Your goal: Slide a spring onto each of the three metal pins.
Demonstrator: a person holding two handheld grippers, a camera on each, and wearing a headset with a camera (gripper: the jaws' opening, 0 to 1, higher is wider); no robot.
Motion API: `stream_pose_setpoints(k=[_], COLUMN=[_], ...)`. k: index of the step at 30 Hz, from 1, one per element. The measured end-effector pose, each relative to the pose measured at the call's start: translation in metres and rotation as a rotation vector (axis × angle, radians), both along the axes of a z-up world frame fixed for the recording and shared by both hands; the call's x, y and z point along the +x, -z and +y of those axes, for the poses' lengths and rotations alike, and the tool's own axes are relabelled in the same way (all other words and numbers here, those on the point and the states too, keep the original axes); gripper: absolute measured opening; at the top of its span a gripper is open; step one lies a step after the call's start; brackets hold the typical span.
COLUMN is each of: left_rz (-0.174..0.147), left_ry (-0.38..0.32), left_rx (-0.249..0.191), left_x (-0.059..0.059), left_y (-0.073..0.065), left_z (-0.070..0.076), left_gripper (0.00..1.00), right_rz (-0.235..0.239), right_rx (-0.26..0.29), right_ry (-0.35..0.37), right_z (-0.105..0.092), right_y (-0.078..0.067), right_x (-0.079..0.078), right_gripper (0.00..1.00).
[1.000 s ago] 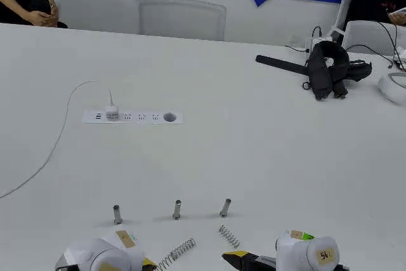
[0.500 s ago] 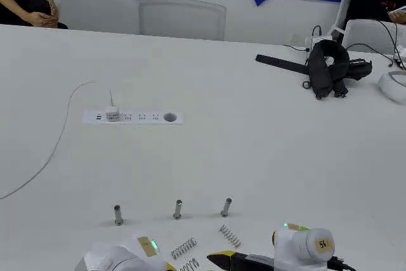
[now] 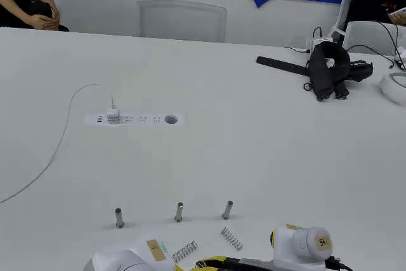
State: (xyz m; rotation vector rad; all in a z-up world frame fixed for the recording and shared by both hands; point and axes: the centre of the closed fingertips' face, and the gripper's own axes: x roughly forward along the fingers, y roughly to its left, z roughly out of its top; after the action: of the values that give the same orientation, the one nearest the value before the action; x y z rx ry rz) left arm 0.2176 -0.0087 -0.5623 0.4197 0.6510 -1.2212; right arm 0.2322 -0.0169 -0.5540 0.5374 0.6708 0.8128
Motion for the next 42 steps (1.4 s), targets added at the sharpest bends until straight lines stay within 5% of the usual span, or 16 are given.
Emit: stream_pose_setpoints(k=[16,28,33,42], left_rz=[0.001,0.013,-0.015,-0.045], left_ry=[0.055,0.052,0.074,0.109], left_rx=[-0.032,-0.09,-0.112,-0.134], left_x=[0.009,0.016,0.017,0.017], left_y=[-0.009,-0.017,-0.022,-0.033], left_z=[-0.005,-0.008,-0.011,-0.019], left_gripper=[0.1,0.1,0.1,0.1], right_rz=[-0.028,-0.108,-0.143,-0.2], right_rx=[0.01,-0.135,-0.221,-0.458], right_ry=[-0.065,-0.153,-0.213,-0.413], right_z=[-0.001,0.003,0.003,-0.001], right_y=[-0.023,-0.036,-0.042,-0.032], right_x=[0.007,0.012,0.012,0.001], right_gripper=[0.13,0.12,0.12,0.16])
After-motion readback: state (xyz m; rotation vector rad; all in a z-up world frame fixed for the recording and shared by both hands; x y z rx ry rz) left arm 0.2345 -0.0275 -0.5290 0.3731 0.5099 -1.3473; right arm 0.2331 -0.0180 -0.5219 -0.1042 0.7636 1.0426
